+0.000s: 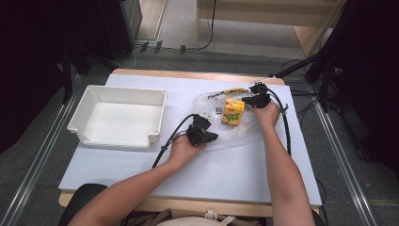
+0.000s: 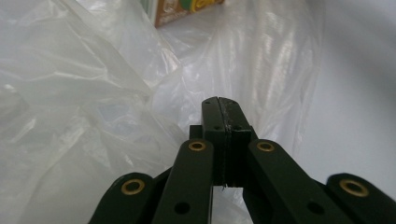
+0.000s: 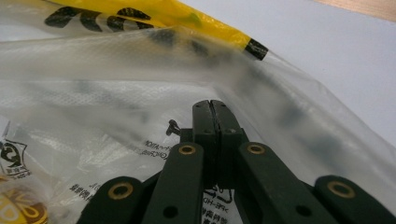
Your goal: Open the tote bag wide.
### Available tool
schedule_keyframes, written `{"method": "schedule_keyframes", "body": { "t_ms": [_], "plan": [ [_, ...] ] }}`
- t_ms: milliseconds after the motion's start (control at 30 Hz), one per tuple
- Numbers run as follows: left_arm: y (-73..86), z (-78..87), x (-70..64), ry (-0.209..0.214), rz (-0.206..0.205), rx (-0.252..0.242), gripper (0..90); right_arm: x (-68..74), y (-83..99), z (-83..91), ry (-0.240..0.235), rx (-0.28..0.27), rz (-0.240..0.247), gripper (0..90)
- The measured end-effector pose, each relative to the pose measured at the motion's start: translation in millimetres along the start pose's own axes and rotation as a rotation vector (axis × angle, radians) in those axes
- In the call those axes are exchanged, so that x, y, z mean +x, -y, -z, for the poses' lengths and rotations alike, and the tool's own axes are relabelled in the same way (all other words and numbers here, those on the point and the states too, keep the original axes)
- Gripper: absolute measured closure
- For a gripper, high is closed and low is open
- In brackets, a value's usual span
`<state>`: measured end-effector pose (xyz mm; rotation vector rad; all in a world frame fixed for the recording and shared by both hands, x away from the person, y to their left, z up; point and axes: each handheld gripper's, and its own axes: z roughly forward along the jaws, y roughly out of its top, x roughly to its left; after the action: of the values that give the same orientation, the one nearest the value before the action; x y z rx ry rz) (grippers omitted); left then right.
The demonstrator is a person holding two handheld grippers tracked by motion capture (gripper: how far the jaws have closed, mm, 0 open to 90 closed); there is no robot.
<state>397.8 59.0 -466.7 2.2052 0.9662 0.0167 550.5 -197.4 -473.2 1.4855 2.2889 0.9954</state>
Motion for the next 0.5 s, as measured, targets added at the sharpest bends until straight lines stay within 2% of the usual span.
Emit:
{"method": "schedule_keyframes", "body": {
  "t_ms": [133, 233, 333, 400, 500],
  "plan": [
    [6.2, 6.7, -2.1, 0.031, -0.006, 0.012, 90.0, -2.4, -0.1, -0.6, 0.000, -0.007, -0.007, 90.0],
    [8.1, 7.3, -3.3, 0.029, -0.013, 0.009, 90.0, -2.4, -0.5, -0.2, 0.020, -0.005, -0.003, 90.0],
    [5.8, 9.7, -1.3, 0.041, 0.003, -0.007, 90.0, 0.2, -1.5, 2.6, 0.014, 0.005, -0.018, 90.0],
    [-1.4, 16.8, -2.7, 0.035, -0.013, -0.029, 90.0, 3.0, -2.6, 9.3, -0.011, -0.015, -0.032, 90.0],
    [-6.8, 22.7, -4.5, 0.031, -0.029, -0.038, 90.0, 8.3, -2.5, 24.9, -0.027, -0.065, -0.010, 90.0]
  ]
}}
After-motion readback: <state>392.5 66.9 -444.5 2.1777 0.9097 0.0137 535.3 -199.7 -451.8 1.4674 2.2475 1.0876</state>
